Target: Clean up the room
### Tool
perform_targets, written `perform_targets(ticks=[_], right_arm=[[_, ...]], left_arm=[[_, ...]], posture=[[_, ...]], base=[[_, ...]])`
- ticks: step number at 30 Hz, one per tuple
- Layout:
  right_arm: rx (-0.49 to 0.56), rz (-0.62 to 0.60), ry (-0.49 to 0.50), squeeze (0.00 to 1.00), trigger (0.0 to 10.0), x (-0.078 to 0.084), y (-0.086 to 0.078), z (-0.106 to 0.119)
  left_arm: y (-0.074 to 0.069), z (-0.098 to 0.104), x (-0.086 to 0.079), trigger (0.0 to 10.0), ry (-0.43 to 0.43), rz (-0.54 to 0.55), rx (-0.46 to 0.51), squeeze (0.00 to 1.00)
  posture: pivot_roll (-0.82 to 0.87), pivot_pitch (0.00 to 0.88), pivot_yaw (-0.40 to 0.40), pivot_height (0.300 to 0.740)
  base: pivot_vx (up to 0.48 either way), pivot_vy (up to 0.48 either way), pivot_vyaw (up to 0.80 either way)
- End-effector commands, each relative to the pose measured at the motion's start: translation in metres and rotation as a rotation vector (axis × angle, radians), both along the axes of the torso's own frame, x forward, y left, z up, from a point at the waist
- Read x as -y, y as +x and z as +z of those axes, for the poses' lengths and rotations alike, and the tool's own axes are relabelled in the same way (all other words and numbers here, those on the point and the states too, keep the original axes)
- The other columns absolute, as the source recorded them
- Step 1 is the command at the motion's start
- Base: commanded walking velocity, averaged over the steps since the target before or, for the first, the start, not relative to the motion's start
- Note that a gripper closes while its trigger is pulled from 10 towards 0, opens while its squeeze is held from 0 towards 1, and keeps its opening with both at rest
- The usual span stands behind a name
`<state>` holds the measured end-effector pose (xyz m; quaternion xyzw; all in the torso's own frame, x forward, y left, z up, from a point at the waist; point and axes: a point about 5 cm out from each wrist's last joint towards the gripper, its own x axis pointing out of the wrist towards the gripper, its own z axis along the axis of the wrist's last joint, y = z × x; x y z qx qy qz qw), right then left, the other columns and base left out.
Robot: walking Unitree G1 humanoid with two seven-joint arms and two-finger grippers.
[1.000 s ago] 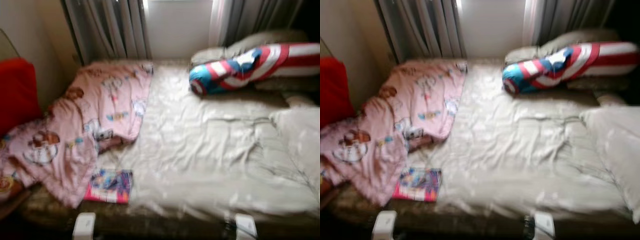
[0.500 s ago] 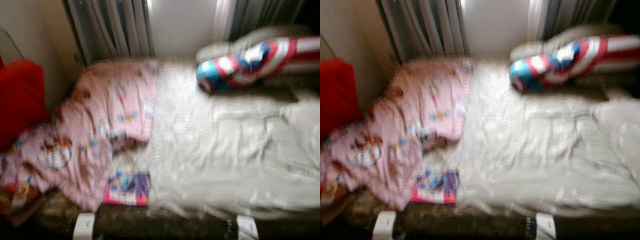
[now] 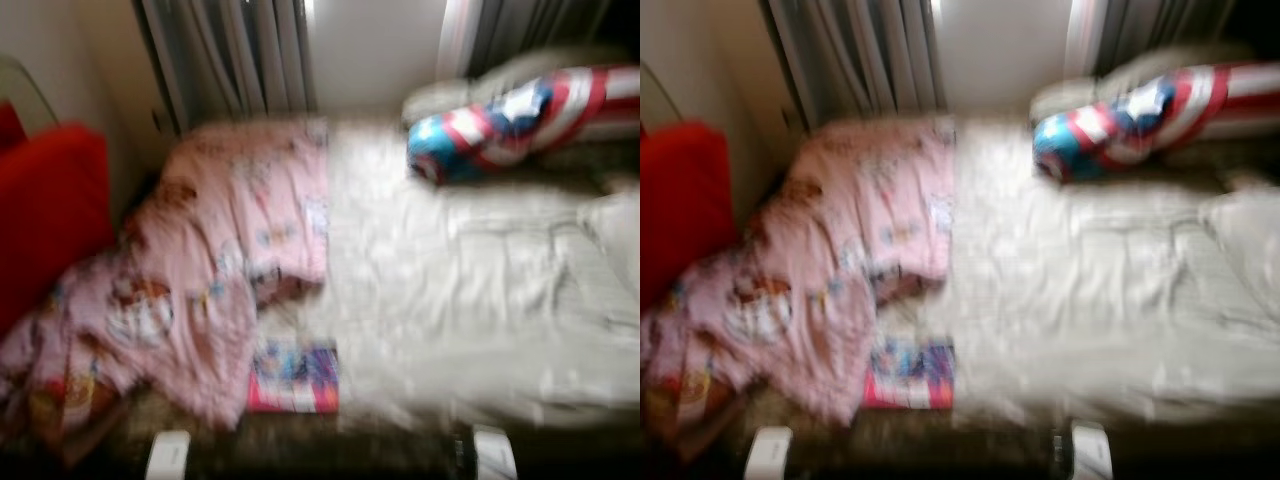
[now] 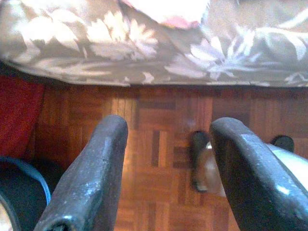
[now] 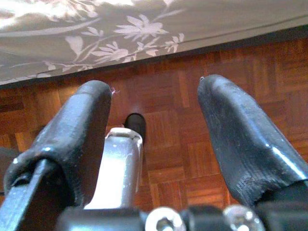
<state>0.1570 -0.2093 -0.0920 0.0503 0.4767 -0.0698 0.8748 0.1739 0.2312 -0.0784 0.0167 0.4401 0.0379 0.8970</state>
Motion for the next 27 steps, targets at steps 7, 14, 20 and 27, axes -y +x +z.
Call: perform_targets(ticks=[7, 14, 20, 27], right_arm=[[0.017, 0.015, 0.019, 0.0, 10.0, -0.008, 0.007, 0.002], [0.015, 0.019, 0.017, 0.0, 10.0, -0.008, 0.007, 0.002], [0.015, 0.021, 0.016, 0.0, 10.0, -0.008, 0.007, 0.002], [0.014, 0.027, 0.015, 0.0, 10.0, -0.007, 0.007, 0.002]], left_arm=[[-0.006, 0.002, -0.019, 10.0, 0.036, 0.008, -0.023, 0.0], [0.001, -0.001, 0.004, 10.0, 0.021, -0.015, -0.018, 0.0], [-0.003, 0.0, -0.008, 10.0, 0.031, -0.006, -0.025, 0.0], [-0.007, 0.0, -0.013, 10.0, 0.038, -0.006, -0.023, 0.0]], posture=[[0.04, 0.0, 0.005, 0.74], [0.04, 0.0, 0.004, 0.74], [0.04, 0.0, 0.004, 0.74], [0.04, 0.0, 0.004, 0.74]], base=[[0.0, 0.374, 0.0], [0.0, 0.373, 0.0], [0.0, 0.372, 0.0], [0.0, 0.093, 0.0]])
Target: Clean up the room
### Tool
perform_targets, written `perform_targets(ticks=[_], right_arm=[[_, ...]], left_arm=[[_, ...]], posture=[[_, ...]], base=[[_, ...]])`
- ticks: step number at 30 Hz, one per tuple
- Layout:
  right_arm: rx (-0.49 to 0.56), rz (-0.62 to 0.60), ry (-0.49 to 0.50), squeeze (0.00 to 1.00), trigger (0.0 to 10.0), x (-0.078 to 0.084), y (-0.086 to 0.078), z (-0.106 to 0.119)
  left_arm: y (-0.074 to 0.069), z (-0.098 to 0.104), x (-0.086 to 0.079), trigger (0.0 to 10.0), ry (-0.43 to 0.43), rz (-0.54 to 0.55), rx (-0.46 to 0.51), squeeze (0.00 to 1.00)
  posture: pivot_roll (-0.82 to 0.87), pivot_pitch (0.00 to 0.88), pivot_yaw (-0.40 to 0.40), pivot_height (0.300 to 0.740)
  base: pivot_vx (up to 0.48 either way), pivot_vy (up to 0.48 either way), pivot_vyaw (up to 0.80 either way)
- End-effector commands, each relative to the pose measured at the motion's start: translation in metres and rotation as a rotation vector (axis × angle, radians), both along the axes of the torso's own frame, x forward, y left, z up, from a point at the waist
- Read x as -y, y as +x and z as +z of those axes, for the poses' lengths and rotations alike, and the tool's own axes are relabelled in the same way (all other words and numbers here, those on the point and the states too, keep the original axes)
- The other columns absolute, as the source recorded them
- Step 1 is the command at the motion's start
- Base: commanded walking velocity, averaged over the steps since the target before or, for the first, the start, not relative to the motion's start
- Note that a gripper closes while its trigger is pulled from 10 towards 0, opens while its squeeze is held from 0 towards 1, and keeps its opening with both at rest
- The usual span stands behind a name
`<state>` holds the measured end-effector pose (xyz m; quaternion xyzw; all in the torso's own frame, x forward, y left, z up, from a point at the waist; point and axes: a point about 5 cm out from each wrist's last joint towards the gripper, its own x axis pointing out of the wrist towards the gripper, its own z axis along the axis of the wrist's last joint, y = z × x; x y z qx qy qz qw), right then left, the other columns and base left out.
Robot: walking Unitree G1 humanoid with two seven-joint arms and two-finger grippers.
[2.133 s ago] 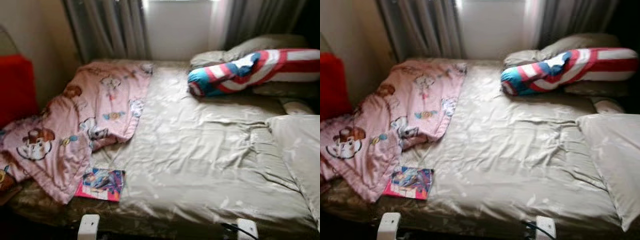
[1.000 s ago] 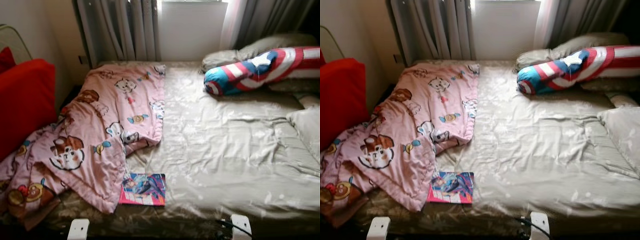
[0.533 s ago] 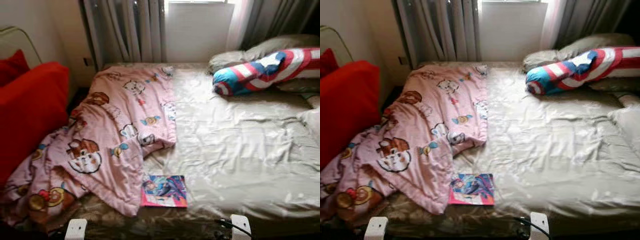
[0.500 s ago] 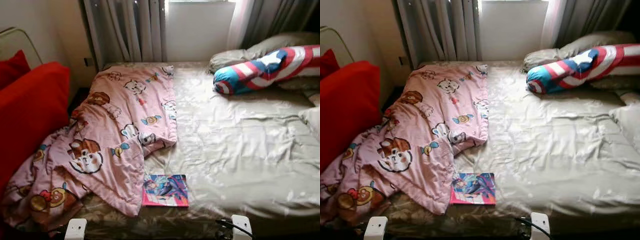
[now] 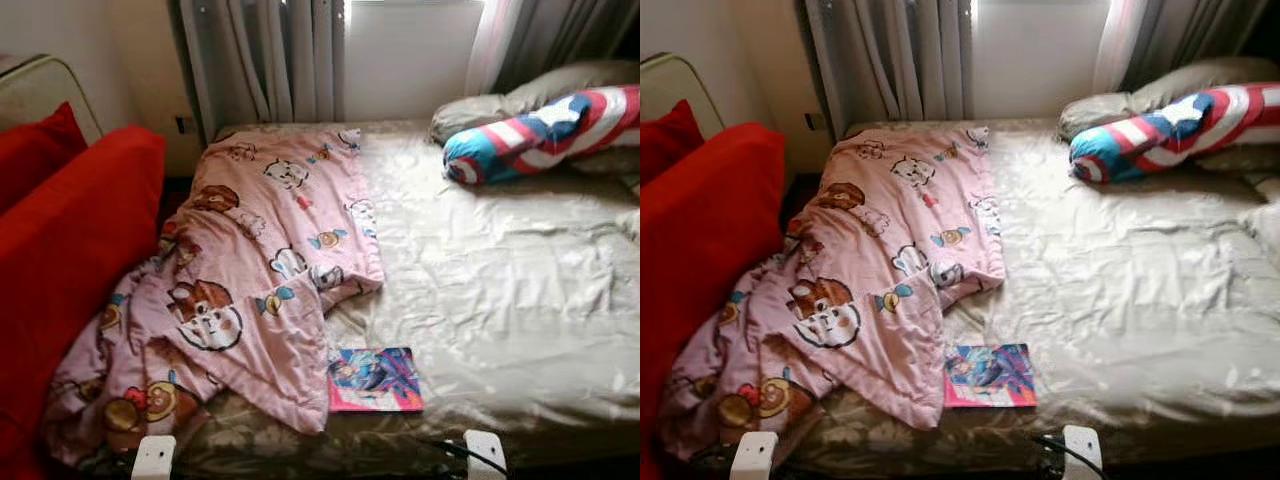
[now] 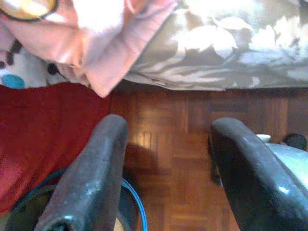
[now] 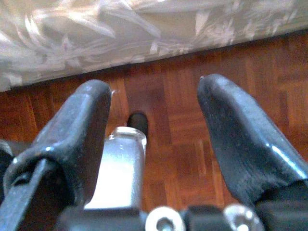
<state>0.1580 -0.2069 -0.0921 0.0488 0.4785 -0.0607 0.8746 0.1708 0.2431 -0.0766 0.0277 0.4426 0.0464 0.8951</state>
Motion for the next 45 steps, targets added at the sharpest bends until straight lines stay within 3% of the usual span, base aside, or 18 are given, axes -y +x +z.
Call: perform_targets(ticks=[1, 4, 11, 17, 21, 25, 27, 32, 36, 38, 45], right_arm=[[0.016, 0.01, 0.008, 0.0, 10.0, -0.005, 0.006, 0.002], [0.015, 0.013, 0.007, 0.0, 10.0, -0.005, 0.006, 0.002], [0.015, 0.02, 0.005, 0.0, 10.0, -0.005, 0.005, 0.001], [0.013, 0.028, 0.004, 0.0, 10.0, -0.005, 0.005, 0.001], [0.011, 0.033, 0.002, 0.0, 10.0, -0.005, 0.005, 0.001], [0.01, 0.036, 0.001, 0.0, 10.0, -0.005, 0.004, 0.001], [0.01, 0.039, -0.001, 0.0, 10.0, -0.005, 0.004, 0.001], [0.012, 0.04, -0.001, 0.0, 10.0, -0.005, 0.005, 0.001], [0.014, 0.036, 0.0, 0.0, 10.0, -0.005, 0.005, 0.002], [0.014, 0.036, 0.0, 0.0, 10.0, -0.005, 0.006, 0.002], [0.016, 0.042, -0.001, 0.0, 10.0, -0.005, 0.007, 0.002]], left_arm=[[-0.004, -0.002, 0.001, 10.0, 0.007, -0.014, -0.013, 0.0], [-0.003, -0.002, 0.004, 10.0, -0.005, -0.016, -0.004, 0.0], [-0.008, -0.001, -0.008, 10.0, 0.01, -0.022, -0.015, 0.0], [-0.002, -0.004, 0.013, 10.0, 0.015, -0.063, -0.021, 0.0], [-0.003, -0.005, 0.015, 10.0, 0.013, -0.064, -0.025, 0.0], [-0.006, -0.005, 0.008, 10.0, 0.018, -0.057, -0.032, 0.0], [-0.013, -0.002, -0.012, 10.0, 0.027, -0.033, -0.039, 0.0], [-0.014, 0.0, -0.018, 10.0, 0.032, -0.026, -0.039, 0.0], [-0.009, -0.007, 0.013, 10.0, 0.006, -0.045, -0.028, 0.0], [-0.009, -0.008, 0.016, 10.0, 0.003, -0.044, -0.027, 0.0], [-0.02, -0.006, -0.007, 10.0, 0.003, -0.01, -0.028, 0.0]], posture=[[0.04, 0.0, 0.002, 0.74], [0.04, 0.0, 0.002, 0.74], [0.04, 0.0, 0.003, 0.74], [0.04, 0.0, 0.0, 0.74], [0.04, 0.0, 0.001, 0.74], [0.04, 0.0, 0.0, 0.74], [0.04, 0.0, -0.002, 0.74], [0.04, 0.0, -0.003, 0.74], [0.04, 0.0, -0.004, 0.74], [0.04, 0.0, -0.005, 0.74], [0.04, 0.0, -0.008, 0.74]], base=[[0.0, 0.0, 0.0], [0.0, 0.0, 0.0], [0.0, 0.0, 0.0], [0.0, -0.22, 0.0], [0.0, -0.48, 0.0], [0.0, -0.48, 0.0], [0.0, 0.0, 0.0], [0.0, 0.0, 0.0], [0.0, 0.0, 0.0], [0.0, 0.0, 0.0], [0.0, 0.0, 0.57]])
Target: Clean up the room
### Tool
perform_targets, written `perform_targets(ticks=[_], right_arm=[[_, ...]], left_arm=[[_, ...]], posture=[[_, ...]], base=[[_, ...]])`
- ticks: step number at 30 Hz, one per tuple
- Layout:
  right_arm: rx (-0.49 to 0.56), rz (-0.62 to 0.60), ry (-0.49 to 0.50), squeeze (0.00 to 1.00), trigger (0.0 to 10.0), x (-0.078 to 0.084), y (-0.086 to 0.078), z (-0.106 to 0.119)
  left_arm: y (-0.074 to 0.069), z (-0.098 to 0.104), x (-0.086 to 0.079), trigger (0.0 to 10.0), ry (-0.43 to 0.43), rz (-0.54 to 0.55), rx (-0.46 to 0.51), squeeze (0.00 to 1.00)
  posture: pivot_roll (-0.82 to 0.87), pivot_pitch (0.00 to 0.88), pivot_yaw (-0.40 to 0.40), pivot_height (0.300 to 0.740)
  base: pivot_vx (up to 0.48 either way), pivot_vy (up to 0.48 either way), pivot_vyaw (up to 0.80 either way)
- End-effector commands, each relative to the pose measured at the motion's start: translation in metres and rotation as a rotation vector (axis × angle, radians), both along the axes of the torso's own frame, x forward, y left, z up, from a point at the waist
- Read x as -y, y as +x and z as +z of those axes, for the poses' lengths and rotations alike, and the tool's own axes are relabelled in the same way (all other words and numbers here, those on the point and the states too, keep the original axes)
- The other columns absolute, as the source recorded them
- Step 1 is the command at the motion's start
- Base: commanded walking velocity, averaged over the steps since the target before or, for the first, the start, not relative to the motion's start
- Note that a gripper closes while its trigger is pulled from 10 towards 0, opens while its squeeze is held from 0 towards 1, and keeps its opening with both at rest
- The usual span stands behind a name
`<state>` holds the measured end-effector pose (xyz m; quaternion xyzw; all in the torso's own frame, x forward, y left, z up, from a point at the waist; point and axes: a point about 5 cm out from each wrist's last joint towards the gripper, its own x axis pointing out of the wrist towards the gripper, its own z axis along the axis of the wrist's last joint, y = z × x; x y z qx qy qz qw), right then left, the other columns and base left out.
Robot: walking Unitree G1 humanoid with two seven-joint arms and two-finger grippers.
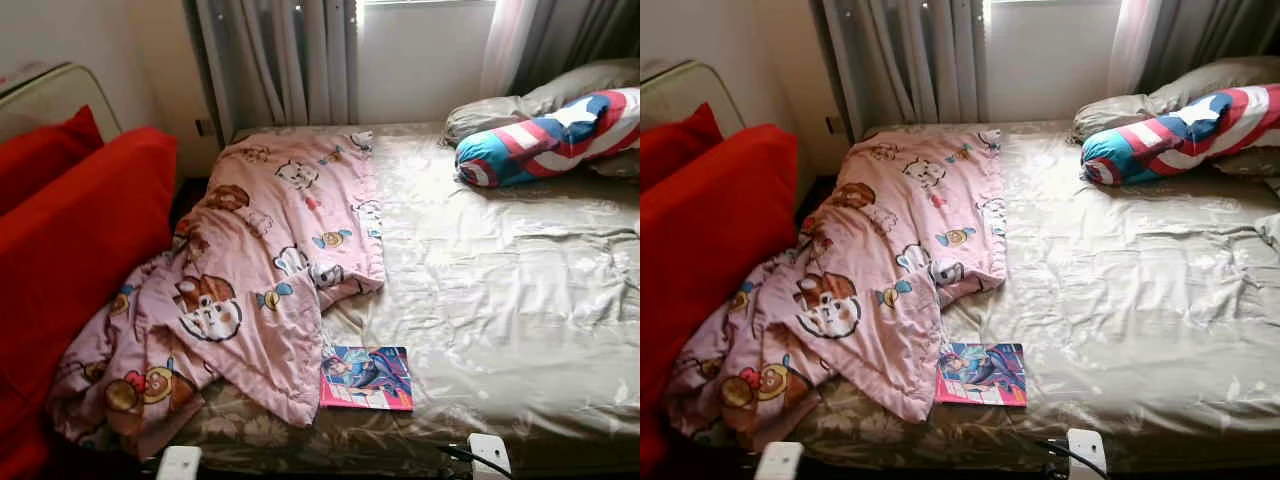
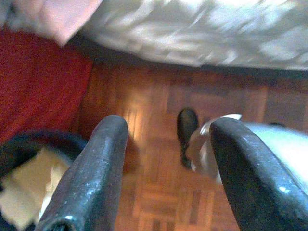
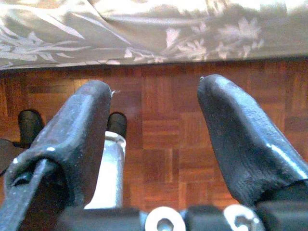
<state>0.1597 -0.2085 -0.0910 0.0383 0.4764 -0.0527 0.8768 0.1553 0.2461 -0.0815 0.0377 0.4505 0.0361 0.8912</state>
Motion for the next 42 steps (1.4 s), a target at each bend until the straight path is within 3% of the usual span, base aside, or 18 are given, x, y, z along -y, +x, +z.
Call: perform_targets(ticks=[1, 3, 7, 13, 18, 25, 28, 30, 34, 37, 38, 42], right_arm=[[0.012, 0.017, 0.01, 0.0, 10.0, -0.006, 0.005, 0.001], [0.012, 0.017, 0.01, 0.0, 10.0, -0.006, 0.005, 0.001], [0.013, 0.017, 0.01, 0.0, 10.0, -0.005, 0.005, 0.001], [0.018, 0.001, 0.016, 0.0, 10.0, -0.005, 0.005, 0.002], [0.019, -0.007, 0.017, 0.0, 10.0, -0.004, 0.005, 0.002], [0.018, -0.004, 0.018, 0.0, 10.0, -0.004, 0.005, 0.002], [0.018, -0.004, 0.019, 0.0, 10.0, -0.004, 0.005, 0.001], [0.018, -0.003, 0.019, 0.0, 10.0, -0.004, 0.005, 0.001], [0.018, 0.003, 0.018, 0.0, 10.0, -0.004, 0.005, 0.001], [0.018, 0.004, 0.019, 0.0, 10.0, -0.004, 0.005, 0.001], [0.016, 0.005, 0.019, 0.0, 10.0, -0.005, 0.005, 0.001], [0.015, 0.006, 0.019, 0.0, 10.0, -0.005, 0.004, 0.001]], left_arm=[[-0.002, 0.001, -0.008, 10.0, -0.002, 0.021, -0.006, 0.0], [-0.002, 0.001, -0.008, 10.0, -0.002, 0.021, -0.006, 0.0], [0.012, 0.0, 0.014, 10.0, -0.021, 0.008, 0.007, 0.0], [0.008, -0.002, 0.019, 10.0, -0.031, 0.01, 0.002, 0.0], [-0.001, -0.001, 0.002, 10.0, -0.027, 0.03, -0.006, 0.0], [0.009, 0.004, -0.003, 10.0, -0.027, 0.032, 0.007, 0.0], [0.015, 0.004, 0.004, 10.0, -0.032, 0.025, 0.014, 0.0], [0.02, 0.002, 0.02, 10.0, -0.044, 0.007, 0.016, 0.0], [0.017, -0.001, 0.029, 10.0, -0.052, -0.001, 0.009, 0.0], [0.007, -0.003, 0.021, 10.0, -0.048, 0.005, -0.003, 0.0], [-0.001, -0.003, 0.007, 10.0, -0.039, 0.014, -0.012, 0.0], [-0.005, -0.001, -0.003, 10.0, -0.028, 0.021, -0.019, 0.0]], posture=[[0.04, 0.0, -0.009, 0.74], [0.04, 0.0, -0.009, 0.74], [0.04, 0.0, -0.012, 0.74], [0.04, 0.0, -0.015, 0.74], [0.04, 0.0, -0.016, 0.74], [0.04, 0.0, -0.016, 0.74], [0.04, 0.0, -0.015, 0.74], [0.04, 0.0, -0.014, 0.74], [0.03, 0.0, -0.011, 0.74], [0.03, 0.0, -0.007, 0.74], [0.03, 0.0, -0.007, 0.74], [0.03, 0.0, -0.004, 0.74]], base=[[0.0, 0.0, 0.8], [0.0, 0.0, 0.8], [0.0, 0.0, 0.8], [0.0, 0.0, 0.67], [0.0, 0.0, 0.0], [0.0, 0.0, 0.0], [0.0, 0.0, 0.0], [0.0, 0.0, 0.0], [0.0, 0.0, 0.0], [0.0, 0.0, 0.0], [0.0, 0.0, 0.0], [0.0, 0.0, 0.0]])
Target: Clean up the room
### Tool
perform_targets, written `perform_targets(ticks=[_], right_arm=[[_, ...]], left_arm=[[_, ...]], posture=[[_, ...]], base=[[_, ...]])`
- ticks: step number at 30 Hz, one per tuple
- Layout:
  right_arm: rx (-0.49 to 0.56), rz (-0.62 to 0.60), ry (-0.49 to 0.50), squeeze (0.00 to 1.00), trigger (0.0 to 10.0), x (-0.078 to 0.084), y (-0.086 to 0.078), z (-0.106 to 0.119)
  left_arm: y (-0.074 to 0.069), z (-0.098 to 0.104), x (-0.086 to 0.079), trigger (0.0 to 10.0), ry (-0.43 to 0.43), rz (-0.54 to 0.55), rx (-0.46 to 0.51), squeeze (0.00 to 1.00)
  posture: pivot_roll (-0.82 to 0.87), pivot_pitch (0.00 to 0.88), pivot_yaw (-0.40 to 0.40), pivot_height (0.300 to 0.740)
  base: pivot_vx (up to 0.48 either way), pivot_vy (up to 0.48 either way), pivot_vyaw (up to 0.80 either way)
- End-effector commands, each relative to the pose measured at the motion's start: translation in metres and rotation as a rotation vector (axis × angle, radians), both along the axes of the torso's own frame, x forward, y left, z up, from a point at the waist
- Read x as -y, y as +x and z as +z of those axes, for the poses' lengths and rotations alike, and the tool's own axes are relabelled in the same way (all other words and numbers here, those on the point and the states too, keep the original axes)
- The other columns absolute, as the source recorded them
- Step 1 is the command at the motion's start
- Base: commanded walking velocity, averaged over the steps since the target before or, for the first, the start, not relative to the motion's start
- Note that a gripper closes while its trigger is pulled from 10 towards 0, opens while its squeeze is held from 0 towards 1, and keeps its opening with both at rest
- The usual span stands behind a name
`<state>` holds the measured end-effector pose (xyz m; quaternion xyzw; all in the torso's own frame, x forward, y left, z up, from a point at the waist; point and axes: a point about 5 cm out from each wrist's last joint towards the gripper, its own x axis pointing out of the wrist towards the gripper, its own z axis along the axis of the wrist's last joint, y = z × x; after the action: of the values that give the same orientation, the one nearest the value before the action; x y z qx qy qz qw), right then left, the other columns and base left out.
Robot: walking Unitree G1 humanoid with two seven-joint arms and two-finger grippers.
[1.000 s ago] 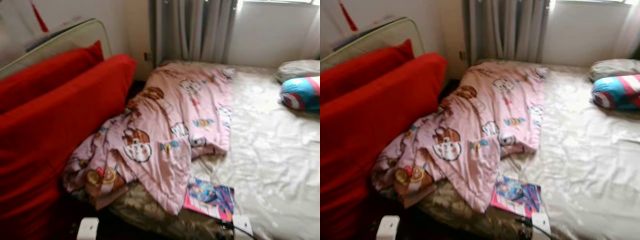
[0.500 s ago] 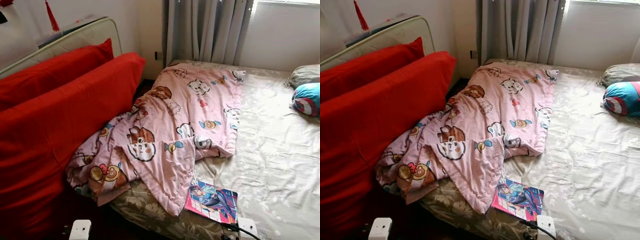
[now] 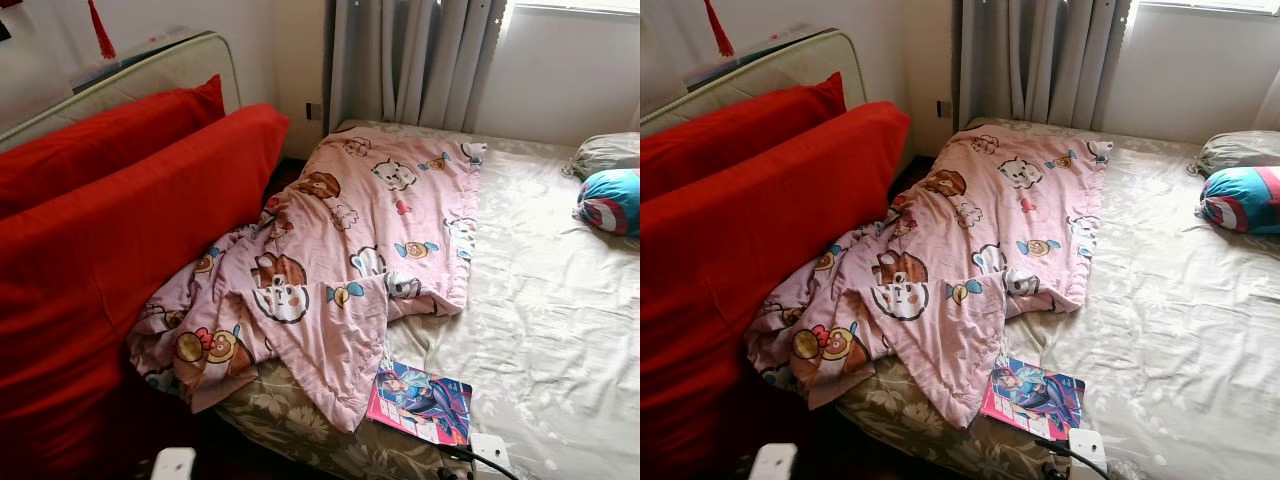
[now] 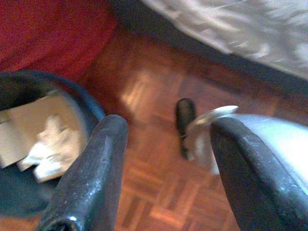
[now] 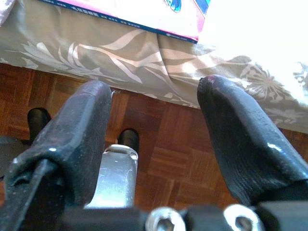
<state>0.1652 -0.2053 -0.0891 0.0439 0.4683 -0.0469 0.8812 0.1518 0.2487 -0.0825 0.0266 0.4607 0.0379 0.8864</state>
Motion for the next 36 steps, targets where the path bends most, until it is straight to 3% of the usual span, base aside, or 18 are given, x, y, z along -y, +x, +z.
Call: perform_targets(ticks=[1, 6, 8, 10, 16, 22, 25, 29, 33, 36], right_arm=[[-0.005, 0.001, 0.005, 0.0, 10.0, -0.002, -0.001, -0.001], [-0.008, 0.0, 0.005, 0.0, 10.0, -0.002, -0.002, -0.001], [-0.009, 0.0, 0.004, 0.0, 10.0, -0.002, -0.002, -0.001], [-0.009, 0.0, 0.004, 0.0, 10.0, -0.002, -0.002, -0.001], [-0.007, 0.001, 0.004, 0.0, 10.0, -0.002, -0.003, -0.001], [-0.007, 0.006, 0.003, 0.0, 10.0, -0.002, -0.002, -0.001], [-0.007, 0.006, 0.003, 0.0, 10.0, -0.002, -0.002, -0.001], [-0.007, 0.006, 0.001, 0.0, 10.0, -0.002, -0.002, -0.001], [-0.006, 0.005, 0.001, 0.0, 10.0, -0.001, -0.002, -0.001], [-0.005, 0.004, 0.001, 0.0, 10.0, -0.001, -0.002, -0.001]], left_arm=[[-0.002, 0.0, -0.002, 10.0, -0.008, 0.007, 0.002, 0.0], [0.002, 0.0, 0.002, 10.0, -0.004, -0.004, -0.001, 0.0], [0.007, -0.002, 0.015, 10.0, -0.013, -0.019, 0.0, 0.0], [0.006, -0.003, 0.019, 10.0, -0.016, -0.024, -0.003, 0.0], [-0.006, 0.0, -0.006, 10.0, 0.002, -0.008, -0.017, 0.0], [-0.007, 0.001, -0.011, 10.0, 0.008, -0.008, -0.019, 0.0], [-0.002, 0.0, -0.005, 10.0, 0.002, -0.015, -0.014, 0.0], [0.007, -0.003, 0.019, 10.0, -0.018, -0.038, -0.003, 0.0], [0.008, -0.003, 0.021, 10.0, -0.021, -0.039, -0.002, 0.0], [0.001, -0.004, 0.014, 10.0, -0.016, -0.03, -0.009, 0.0]], posture=[[0.03, 0.0, -0.004, 0.74], [0.03, 0.0, -0.001, 0.74], [0.03, 0.0, 0.0, 0.74], [0.03, 0.0, 0.001, 0.74], [0.03, 0.0, 0.002, 0.74], [0.02, 0.0, 0.002, 0.74], [0.02, 0.0, 0.002, 0.74], [0.02, 0.0, 0.001, 0.74], [0.02, 0.0, 0.0, 0.74], [0.02, 0.0, -0.001, 0.74]], base=[[0.0, 0.0, 0.0], [0.0, 0.0, 0.0], [0.0, 0.0, 0.0], [0.0, 0.0, 0.0], [0.0, 0.0, 0.0], [0.0, 0.0, 0.0], [0.0, 0.0, 0.0], [0.0, 0.0, 0.0], [0.187, 0.0, 0.0], [0.249, 0.0, 0.0]])
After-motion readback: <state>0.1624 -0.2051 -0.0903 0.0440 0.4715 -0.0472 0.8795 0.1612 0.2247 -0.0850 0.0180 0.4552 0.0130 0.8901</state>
